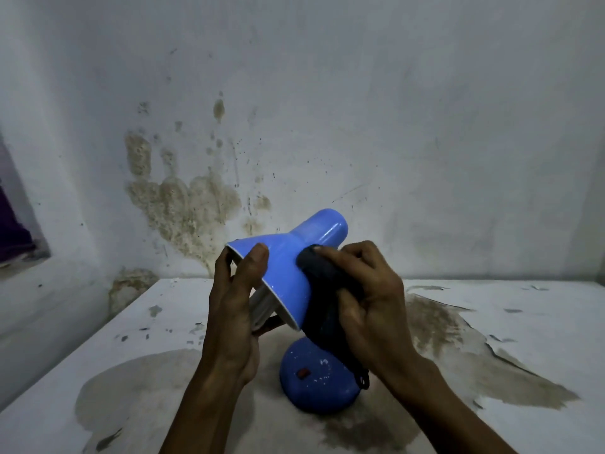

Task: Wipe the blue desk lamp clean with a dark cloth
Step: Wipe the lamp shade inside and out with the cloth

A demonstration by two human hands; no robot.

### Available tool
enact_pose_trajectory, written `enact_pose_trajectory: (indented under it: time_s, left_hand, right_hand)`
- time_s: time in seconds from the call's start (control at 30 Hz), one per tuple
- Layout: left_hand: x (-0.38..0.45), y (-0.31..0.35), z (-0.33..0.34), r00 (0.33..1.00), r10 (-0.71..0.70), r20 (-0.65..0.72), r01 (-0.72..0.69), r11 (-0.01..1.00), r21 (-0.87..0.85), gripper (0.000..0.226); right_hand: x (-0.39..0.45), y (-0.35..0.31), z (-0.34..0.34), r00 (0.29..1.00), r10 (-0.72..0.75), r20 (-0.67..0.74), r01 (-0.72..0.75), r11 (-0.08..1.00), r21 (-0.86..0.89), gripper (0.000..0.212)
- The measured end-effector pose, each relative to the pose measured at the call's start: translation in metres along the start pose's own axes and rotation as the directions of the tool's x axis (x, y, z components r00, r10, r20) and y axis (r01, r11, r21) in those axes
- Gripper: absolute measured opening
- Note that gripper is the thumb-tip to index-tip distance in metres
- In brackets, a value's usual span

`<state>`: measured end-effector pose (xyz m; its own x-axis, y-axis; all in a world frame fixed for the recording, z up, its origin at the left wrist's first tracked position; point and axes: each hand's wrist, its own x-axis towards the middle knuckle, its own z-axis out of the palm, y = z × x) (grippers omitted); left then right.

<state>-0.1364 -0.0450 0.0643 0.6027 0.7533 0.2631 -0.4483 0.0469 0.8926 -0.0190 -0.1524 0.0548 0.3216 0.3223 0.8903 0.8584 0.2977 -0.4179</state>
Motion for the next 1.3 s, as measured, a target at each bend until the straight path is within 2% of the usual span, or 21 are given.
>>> enact_pose_trajectory:
  time_s: [0.03,0.1,0.2,0.27,0.33,0.47,0.53,0.7,0.87,0.93,1.07,1.2,1.3]
  left_hand:
    - [0.000,0.000,0.001,1.000,0.000,-0.002,0.000,1.000,0.001,0.074]
    - [0.001,0.001,0.001,1.000,-0.001,-0.012,0.001,1.000,0.012,0.080]
    - [0.000,0.004,0.001,1.000,-0.029,-0.003,0.029,0.999,0.014,0.112]
    - [-0.001,0.004,0.000,0.999,-0.040,0.004,0.040,0.999,-0.004,0.120]
    - [-0.002,0.003,0.000,0.999,-0.033,0.003,0.033,0.999,-0.008,0.116]
    - [-0.002,0.003,0.004,1.000,-0.013,-0.023,0.013,1.000,0.012,0.082]
    - [-0.001,0.003,0.004,1.000,-0.012,-0.023,0.012,1.000,0.005,0.078]
    - [0.000,0.003,0.003,0.999,-0.028,-0.029,0.028,1.000,0.007,0.093]
    - [-0.001,0.003,0.000,0.998,-0.066,-0.019,0.065,0.997,-0.028,0.116]
    - [-0.001,0.002,0.000,0.999,-0.029,-0.020,0.028,1.000,-0.005,0.108]
    - [-0.001,0.000,0.000,1.000,0.007,0.000,-0.007,1.000,-0.017,0.076]
    - [0.000,-0.002,-0.001,0.999,0.032,0.019,-0.031,0.999,-0.032,0.066]
    - [0.001,-0.002,-0.001,0.999,0.046,0.018,-0.046,0.999,-0.005,0.061]
  right_hand:
    - [0.002,0.002,0.002,0.999,0.034,-0.032,-0.034,0.999,0.011,0.057]
    - [0.001,-0.005,0.006,1.000,0.014,-0.027,-0.014,1.000,0.005,0.050]
    - [-0.008,-0.027,0.008,0.982,-0.163,0.100,0.165,0.986,-0.008,0.042]
    - [-0.015,-0.028,0.007,0.956,-0.243,0.162,0.248,0.969,-0.012,0.040]
    - [-0.025,-0.015,0.006,0.956,-0.259,0.135,0.265,0.964,-0.027,0.039]
    - [-0.049,0.009,0.008,0.978,-0.202,0.057,0.205,0.978,-0.038,0.039]
    - [-0.049,0.008,0.010,0.985,-0.170,0.012,0.170,0.984,-0.054,0.038]
    - [-0.013,-0.022,0.020,0.989,-0.111,-0.097,0.104,0.992,-0.070,0.037]
    - [-0.037,-0.024,0.026,0.969,-0.243,-0.043,0.238,0.966,-0.097,0.031]
    - [-0.053,-0.013,0.026,0.976,-0.205,-0.079,0.199,0.977,-0.076,0.032]
    - [-0.042,0.004,0.025,0.982,-0.087,-0.167,0.079,0.995,-0.054,0.045]
    - [-0.001,0.009,0.018,0.980,-0.106,-0.168,0.072,0.977,-0.199,0.043]
    - [0.029,0.006,0.011,0.977,-0.004,-0.212,-0.062,0.950,-0.306,0.047]
